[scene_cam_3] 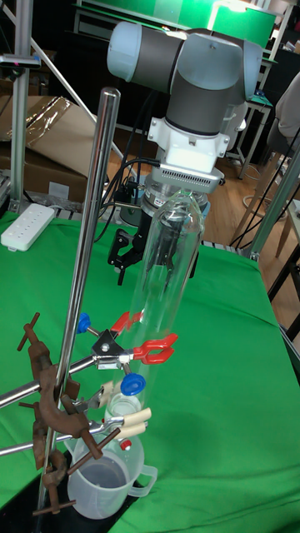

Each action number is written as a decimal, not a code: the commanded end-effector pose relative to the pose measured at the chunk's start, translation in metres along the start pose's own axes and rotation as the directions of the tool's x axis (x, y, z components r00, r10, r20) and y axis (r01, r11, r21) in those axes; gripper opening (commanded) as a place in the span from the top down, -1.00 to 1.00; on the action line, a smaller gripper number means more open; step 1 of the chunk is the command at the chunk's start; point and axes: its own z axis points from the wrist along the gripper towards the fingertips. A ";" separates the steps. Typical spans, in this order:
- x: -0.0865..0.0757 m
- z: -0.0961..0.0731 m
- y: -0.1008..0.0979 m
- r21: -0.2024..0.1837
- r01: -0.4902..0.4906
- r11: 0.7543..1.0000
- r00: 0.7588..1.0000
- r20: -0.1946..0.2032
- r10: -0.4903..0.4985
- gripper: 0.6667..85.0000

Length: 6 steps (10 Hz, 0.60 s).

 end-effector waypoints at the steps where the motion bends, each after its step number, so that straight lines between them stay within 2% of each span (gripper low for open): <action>1: -0.058 -0.007 0.014 -0.060 -0.066 0.996 0.973 0.219 0.078 -0.98; 2: -0.058 -0.006 0.017 -0.061 -0.072 0.996 0.972 0.220 0.084 0.98; 6: -0.055 -0.003 0.015 -0.038 -0.068 0.997 0.975 0.209 0.075 0.98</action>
